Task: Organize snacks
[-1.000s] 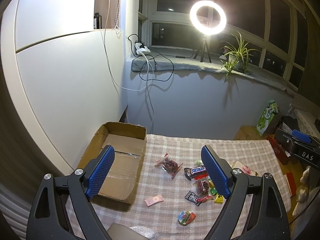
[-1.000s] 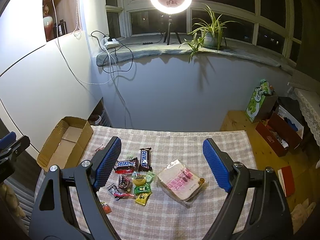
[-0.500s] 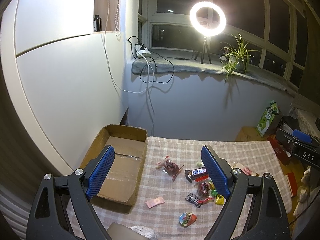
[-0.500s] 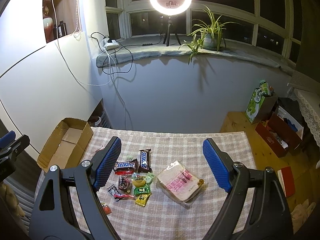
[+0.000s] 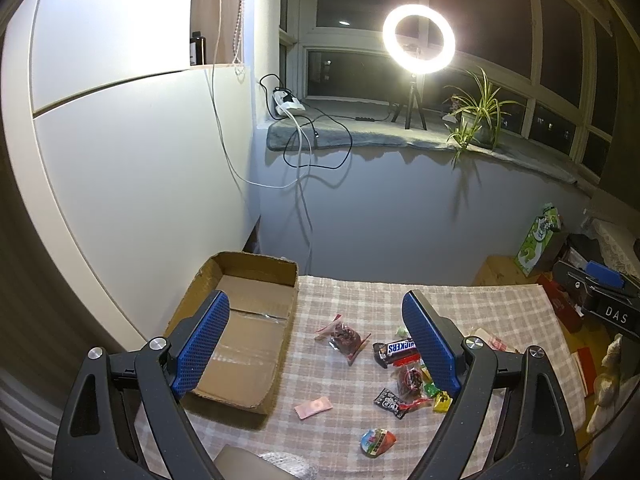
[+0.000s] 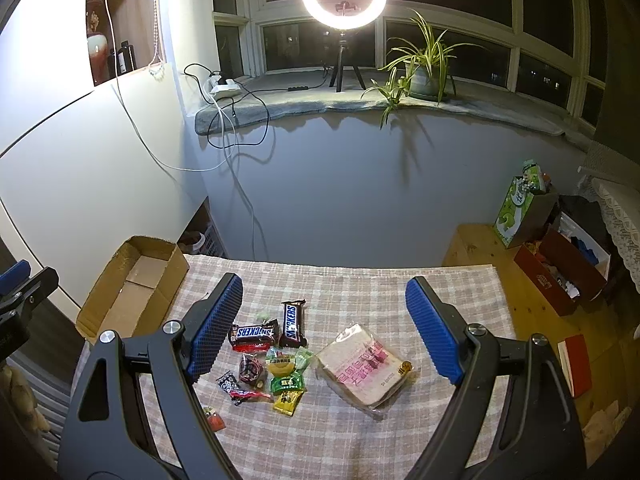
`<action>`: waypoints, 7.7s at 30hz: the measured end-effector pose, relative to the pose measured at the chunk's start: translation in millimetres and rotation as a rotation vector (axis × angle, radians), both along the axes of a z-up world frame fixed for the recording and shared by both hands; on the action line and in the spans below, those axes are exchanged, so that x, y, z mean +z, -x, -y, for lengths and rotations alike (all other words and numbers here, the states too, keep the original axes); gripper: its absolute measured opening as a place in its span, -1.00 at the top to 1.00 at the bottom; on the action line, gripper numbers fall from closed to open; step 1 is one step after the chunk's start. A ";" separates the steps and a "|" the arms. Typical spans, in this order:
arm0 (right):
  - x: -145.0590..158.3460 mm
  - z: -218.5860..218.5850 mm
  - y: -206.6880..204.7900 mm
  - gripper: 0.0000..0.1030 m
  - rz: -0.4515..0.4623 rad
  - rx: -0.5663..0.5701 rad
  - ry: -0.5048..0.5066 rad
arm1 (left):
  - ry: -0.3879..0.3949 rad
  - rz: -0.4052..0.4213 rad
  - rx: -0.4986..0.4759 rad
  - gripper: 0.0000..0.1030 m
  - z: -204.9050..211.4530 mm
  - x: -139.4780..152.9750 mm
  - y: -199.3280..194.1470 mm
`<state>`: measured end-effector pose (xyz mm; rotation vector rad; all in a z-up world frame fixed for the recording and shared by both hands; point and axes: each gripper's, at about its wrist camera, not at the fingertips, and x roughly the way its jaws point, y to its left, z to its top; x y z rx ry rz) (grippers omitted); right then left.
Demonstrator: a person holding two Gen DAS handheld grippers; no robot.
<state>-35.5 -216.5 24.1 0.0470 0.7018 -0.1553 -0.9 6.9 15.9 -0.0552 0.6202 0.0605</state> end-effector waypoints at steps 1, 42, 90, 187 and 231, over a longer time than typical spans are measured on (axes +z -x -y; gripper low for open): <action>-0.3 -0.2 -0.4 -0.68 0.000 0.000 -0.001 | -0.001 -0.001 -0.001 -0.72 1.2 0.2 -0.6; -25.8 30.1 -5.4 -0.85 -0.087 -0.037 -0.062 | 0.044 -0.106 -0.048 -0.72 5.5 -25.0 -16.2; -204.7 164.3 -19.5 -0.75 -0.428 -0.194 -0.707 | 0.293 -0.646 -0.642 0.09 179.5 -173.9 -147.3; -187.1 -274.1 -212.1 -0.13 -0.646 0.790 -0.392 | 0.406 -0.389 0.174 0.33 -171.8 -150.8 -51.8; -169.4 -39.1 -109.9 -0.64 -0.548 0.528 -0.082 | 0.221 -0.476 -0.292 0.18 -12.4 -159.2 -43.1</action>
